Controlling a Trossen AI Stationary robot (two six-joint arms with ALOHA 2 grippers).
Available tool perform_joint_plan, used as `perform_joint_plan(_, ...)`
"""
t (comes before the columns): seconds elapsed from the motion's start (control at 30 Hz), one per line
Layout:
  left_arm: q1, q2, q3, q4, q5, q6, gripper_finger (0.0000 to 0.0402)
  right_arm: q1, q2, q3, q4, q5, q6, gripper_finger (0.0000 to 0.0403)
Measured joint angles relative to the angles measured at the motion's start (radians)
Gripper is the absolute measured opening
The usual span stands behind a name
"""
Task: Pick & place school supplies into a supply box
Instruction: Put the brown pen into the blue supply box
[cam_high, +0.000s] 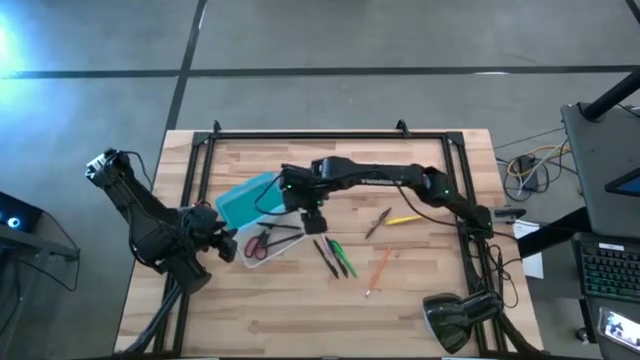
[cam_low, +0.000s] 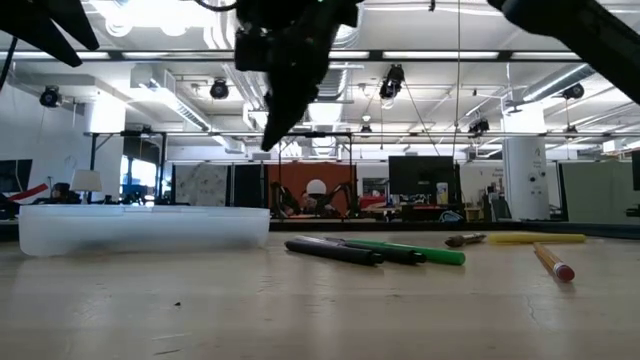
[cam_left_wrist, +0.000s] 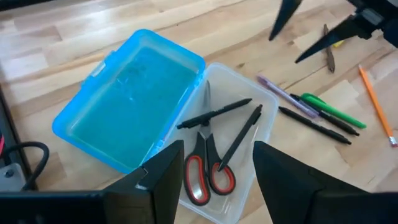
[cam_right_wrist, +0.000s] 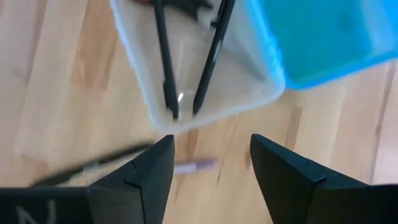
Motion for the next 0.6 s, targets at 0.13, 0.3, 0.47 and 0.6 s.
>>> perform_joint_plan(0.13, 0.0, 0.0, -0.004, -0.005, -0.011, 0.0, 0.0177, 0.001, -0.119, -0.201, 0.075, 0.001, -0.006, 0.0202)
perform_joint_plan(0.3, 0.0, 0.0, -0.018, -0.002, -0.032, 0.0, 0.0177, 0.003, -0.413, -0.561, 0.414, 0.113, 0.081, 0.0191)
perform_joint_plan(0.47, 0.0, 0.0, -0.044, -0.006, -0.046, 0.016, 0.0177, 0.001, -0.632, -0.882, 0.428, 0.218, -0.025, 0.0185)
perform_joint_plan(0.6, 0.001, 0.0, -0.07, -0.007, -0.054, 0.016, 0.0177, 0.01, -0.735, -1.045, 0.334, 0.198, -0.046, 0.0192)
